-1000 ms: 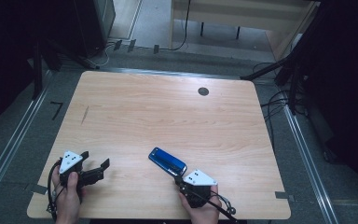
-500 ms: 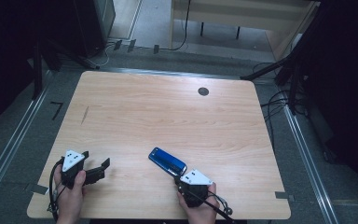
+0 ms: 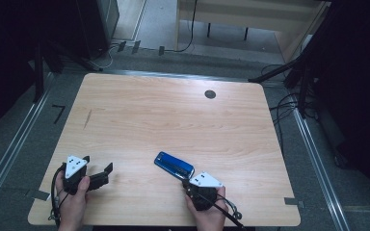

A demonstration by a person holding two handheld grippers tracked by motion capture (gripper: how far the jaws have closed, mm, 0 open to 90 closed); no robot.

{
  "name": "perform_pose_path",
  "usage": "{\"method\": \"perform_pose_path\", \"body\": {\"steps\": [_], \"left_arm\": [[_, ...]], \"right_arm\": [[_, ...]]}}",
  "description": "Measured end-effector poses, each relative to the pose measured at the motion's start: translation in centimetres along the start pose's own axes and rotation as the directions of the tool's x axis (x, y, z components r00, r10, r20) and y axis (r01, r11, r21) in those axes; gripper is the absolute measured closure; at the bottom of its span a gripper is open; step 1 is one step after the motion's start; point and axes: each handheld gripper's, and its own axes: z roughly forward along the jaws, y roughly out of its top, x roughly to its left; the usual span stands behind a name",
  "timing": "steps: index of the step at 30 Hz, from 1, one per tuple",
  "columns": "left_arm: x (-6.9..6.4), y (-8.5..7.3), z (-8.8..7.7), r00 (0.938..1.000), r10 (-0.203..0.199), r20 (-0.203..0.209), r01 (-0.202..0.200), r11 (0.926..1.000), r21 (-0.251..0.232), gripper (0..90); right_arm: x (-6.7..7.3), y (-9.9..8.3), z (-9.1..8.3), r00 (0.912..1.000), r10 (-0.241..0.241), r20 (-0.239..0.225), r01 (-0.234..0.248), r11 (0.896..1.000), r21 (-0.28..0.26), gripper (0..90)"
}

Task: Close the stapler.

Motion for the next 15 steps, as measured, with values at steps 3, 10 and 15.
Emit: {"method": "perform_pose_path", "body": {"steps": [3, 10, 15], "left_arm": [[0.0, 0.0, 0.0, 1.0000, 0.002, 0.001, -0.002, 1.0000, 0.001, 10.2], [0.2, 0.0, -0.1, 0.9997, -0.013, 0.022, 0.013, 0.9999, -0.004, 9.4], [0.1, 0.0, -0.1, 0.9997, -0.011, 0.023, 0.011, 0.9999, -0.004, 9.4]], "right_arm": [[-0.2, 0.1, 0.1, 1.0000, 0.004, 0.002, -0.004, 1.000, -0.002, 90.0], [-0.9, 0.3, 0.3, 0.9997, 0.023, -0.001, -0.023, 1.000, -0.002, 90.0], [-1.4, 0.6, 0.5, 0.9993, 0.037, 0.006, -0.036, 0.999, -0.004, 90.0]]}}
